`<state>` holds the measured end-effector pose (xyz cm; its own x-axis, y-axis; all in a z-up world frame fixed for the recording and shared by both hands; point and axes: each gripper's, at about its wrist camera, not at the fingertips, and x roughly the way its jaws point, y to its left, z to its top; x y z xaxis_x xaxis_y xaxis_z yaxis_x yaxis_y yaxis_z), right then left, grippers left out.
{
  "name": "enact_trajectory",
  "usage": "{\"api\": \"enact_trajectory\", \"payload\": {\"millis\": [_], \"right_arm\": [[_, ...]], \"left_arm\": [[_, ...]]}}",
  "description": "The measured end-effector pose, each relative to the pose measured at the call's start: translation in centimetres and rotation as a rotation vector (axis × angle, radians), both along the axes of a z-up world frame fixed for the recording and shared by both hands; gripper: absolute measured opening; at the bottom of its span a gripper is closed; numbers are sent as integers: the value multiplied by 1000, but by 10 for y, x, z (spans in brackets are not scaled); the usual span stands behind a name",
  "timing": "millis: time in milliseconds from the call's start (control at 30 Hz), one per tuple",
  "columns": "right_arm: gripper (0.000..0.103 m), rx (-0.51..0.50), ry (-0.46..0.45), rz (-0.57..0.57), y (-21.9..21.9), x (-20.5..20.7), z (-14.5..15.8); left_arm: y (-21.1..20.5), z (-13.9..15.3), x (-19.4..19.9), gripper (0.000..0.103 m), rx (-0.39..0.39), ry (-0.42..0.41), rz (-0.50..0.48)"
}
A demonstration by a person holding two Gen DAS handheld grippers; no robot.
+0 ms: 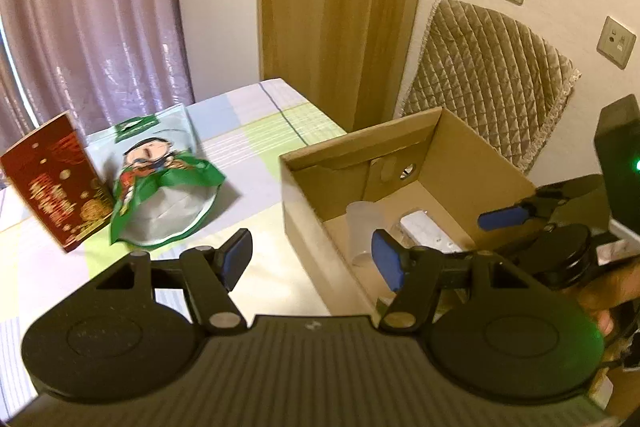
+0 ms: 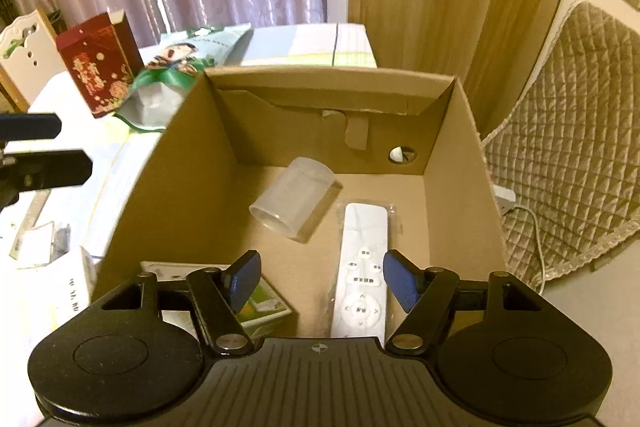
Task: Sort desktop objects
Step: 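Open the right tool over the cardboard box to drop the bagged remote, then move both open tools back over the remaining table objects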
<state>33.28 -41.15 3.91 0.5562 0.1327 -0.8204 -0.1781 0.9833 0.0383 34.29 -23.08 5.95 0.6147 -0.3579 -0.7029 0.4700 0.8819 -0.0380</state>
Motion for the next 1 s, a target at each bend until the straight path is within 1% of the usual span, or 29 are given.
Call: {"api": "enact_trajectory", "payload": {"millis": [100, 200, 233, 267, 333, 367, 433, 500, 567, 600, 833, 1000], "right_arm": [[71, 22, -29, -17, 4, -18, 13], [71, 36, -68, -42, 10, -41, 28], [71, 39, -81, -52, 13, -50, 34], [79, 41, -93, -63, 16, -59, 39], [100, 42, -136, -83, 22, -80, 50], [101, 37, -162, -85, 27, -90, 55], [101, 17, -194, -84, 38, -110, 62], [101, 11, -214, -84, 50, -129, 69], [101, 5, -231, -72, 64, -148, 73], [101, 1, -240, -63, 71, -158, 75], [101, -1, -252, 38, 118, -214, 76], [101, -24, -228, 99, 139, -228, 69]], "left_arm": [[13, 3, -15, 67, -6, -5, 10], [28, 3, -33, 77, -9, -4, 13], [33, 3, -39, 77, -11, -3, 14], [38, 3, -45, 77, -12, -3, 15], [48, 3, -56, 81, -15, -2, 17], [53, 3, -62, 82, -16, -2, 18], [66, 2, -78, 92, -18, -3, 18], [79, 0, -92, 98, -17, -2, 20], [91, -3, -103, 99, -11, 5, 24], [97, -5, -109, 102, -8, 8, 27], [141, -16, -150, 102, 12, 31, 42], [173, -23, -178, 102, 26, 47, 53]]}}
